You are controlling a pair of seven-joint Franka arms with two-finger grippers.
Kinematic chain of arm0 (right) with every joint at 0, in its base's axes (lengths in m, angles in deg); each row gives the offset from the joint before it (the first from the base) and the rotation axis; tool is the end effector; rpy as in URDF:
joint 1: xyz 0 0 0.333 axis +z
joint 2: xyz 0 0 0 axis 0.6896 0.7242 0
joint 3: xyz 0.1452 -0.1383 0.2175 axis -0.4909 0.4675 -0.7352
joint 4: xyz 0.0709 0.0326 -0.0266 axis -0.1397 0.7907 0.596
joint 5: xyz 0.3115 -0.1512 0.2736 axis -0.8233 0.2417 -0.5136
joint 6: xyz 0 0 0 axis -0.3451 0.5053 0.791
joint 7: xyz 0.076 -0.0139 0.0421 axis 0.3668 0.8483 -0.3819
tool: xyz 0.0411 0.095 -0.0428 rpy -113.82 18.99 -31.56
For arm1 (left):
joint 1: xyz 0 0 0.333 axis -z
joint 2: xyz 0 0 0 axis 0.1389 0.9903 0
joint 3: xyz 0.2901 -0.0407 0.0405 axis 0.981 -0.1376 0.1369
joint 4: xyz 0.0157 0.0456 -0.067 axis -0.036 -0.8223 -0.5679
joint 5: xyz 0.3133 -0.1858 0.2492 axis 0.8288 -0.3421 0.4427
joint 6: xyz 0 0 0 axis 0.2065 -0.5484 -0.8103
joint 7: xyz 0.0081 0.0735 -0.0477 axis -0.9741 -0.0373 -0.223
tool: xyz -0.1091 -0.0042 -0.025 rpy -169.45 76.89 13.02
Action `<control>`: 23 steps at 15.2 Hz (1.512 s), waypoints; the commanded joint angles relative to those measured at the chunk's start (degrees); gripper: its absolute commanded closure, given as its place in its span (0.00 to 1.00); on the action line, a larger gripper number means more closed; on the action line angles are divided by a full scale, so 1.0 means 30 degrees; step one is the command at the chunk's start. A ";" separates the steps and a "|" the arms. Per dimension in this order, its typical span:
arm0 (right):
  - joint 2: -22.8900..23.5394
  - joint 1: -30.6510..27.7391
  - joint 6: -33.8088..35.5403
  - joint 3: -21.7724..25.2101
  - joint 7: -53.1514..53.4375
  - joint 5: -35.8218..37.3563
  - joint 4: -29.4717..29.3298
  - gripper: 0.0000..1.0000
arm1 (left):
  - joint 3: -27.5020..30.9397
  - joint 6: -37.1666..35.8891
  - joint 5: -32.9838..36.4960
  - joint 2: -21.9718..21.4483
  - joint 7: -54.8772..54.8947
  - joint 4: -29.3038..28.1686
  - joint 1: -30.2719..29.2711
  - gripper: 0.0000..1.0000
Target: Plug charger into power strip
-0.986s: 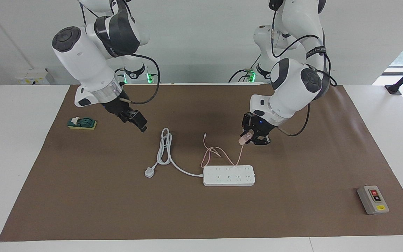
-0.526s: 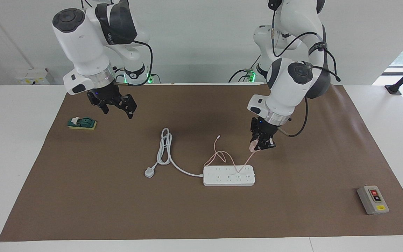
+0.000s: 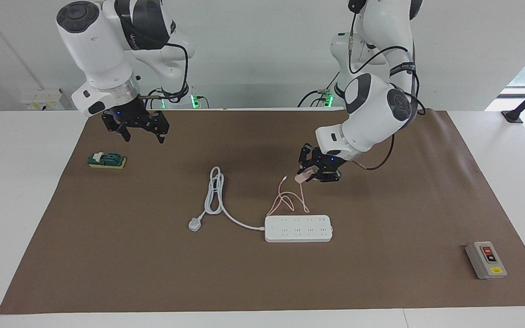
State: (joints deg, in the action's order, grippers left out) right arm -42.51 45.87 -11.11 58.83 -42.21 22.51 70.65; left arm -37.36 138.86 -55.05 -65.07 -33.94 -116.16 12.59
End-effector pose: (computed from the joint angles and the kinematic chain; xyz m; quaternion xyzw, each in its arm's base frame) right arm 0.6056 0.0542 0.5401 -0.9990 0.0404 0.0174 0.0038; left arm 0.6280 -0.3015 0.4190 0.9325 -0.2649 0.0091 0.2452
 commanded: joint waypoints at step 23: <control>-0.2544 -0.1458 0.0839 -0.0206 -0.1015 0.0199 0.1649 0.00 | 0.0205 0.8204 1.0252 0.2811 1.2779 -0.1072 0.0056 1.00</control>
State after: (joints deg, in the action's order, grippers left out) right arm -50.86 42.91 -9.96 58.82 -44.15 22.49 76.83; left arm -36.68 165.83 -25.11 -56.05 3.95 -119.25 12.58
